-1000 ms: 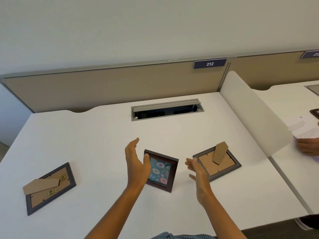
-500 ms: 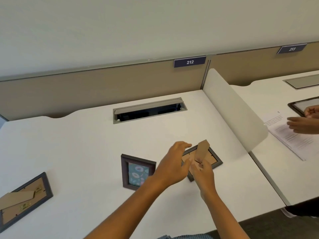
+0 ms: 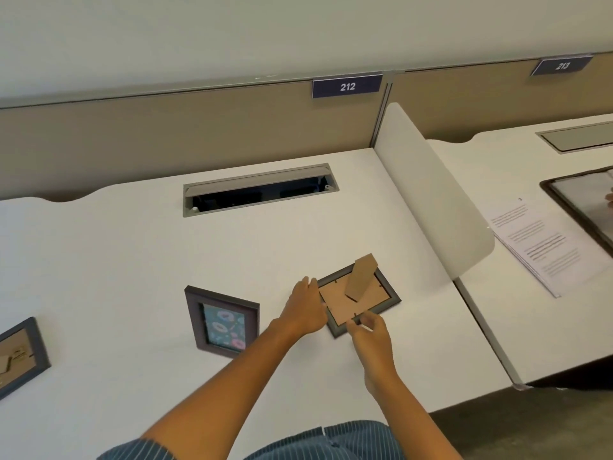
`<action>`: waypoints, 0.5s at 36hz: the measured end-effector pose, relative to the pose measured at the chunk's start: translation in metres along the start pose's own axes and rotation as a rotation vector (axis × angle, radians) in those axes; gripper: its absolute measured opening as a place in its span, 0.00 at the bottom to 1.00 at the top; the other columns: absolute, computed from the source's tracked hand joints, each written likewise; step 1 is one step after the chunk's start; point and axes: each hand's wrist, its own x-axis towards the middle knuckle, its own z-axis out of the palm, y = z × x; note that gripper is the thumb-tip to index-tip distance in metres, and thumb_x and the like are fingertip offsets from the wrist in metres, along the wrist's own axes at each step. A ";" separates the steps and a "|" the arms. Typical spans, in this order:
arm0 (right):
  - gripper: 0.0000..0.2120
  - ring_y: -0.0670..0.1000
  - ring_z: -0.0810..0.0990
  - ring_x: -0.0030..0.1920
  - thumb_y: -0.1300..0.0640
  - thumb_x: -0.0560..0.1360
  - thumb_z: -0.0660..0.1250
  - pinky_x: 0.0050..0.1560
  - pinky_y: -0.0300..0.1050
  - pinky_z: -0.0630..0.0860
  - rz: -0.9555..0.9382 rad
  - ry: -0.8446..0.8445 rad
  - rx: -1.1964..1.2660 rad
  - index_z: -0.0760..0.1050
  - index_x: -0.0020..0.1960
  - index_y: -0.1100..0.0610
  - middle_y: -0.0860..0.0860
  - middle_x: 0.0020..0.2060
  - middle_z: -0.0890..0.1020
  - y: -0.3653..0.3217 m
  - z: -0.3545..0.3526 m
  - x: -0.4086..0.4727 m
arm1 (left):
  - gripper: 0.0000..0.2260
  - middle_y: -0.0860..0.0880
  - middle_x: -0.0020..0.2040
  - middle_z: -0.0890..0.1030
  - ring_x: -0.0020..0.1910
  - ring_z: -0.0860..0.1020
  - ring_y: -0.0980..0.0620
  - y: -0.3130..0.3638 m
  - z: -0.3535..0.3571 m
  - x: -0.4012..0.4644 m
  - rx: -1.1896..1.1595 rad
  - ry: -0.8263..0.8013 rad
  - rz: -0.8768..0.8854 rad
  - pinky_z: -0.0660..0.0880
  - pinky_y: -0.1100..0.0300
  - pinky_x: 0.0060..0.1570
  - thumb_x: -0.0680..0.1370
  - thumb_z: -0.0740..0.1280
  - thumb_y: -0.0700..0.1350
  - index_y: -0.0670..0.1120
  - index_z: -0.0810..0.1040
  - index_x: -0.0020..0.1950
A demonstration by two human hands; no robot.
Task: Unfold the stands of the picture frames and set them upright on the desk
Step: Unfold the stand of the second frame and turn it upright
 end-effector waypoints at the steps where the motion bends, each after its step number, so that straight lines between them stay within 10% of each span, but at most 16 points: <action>1: 0.28 0.51 0.75 0.66 0.54 0.84 0.73 0.65 0.49 0.73 0.003 0.006 0.001 0.69 0.81 0.52 0.52 0.76 0.76 0.001 -0.001 0.000 | 0.33 0.42 0.85 0.46 0.84 0.45 0.43 0.000 0.002 0.002 -0.002 -0.006 -0.011 0.50 0.48 0.82 0.85 0.60 0.46 0.41 0.46 0.84; 18: 0.37 0.59 0.72 0.79 0.64 0.82 0.74 0.82 0.62 0.68 0.118 -0.051 0.308 0.62 0.86 0.57 0.58 0.81 0.72 0.011 -0.010 0.007 | 0.29 0.41 0.73 0.66 0.73 0.65 0.40 0.000 0.022 -0.004 -0.080 0.071 -0.054 0.71 0.48 0.70 0.78 0.64 0.37 0.42 0.62 0.79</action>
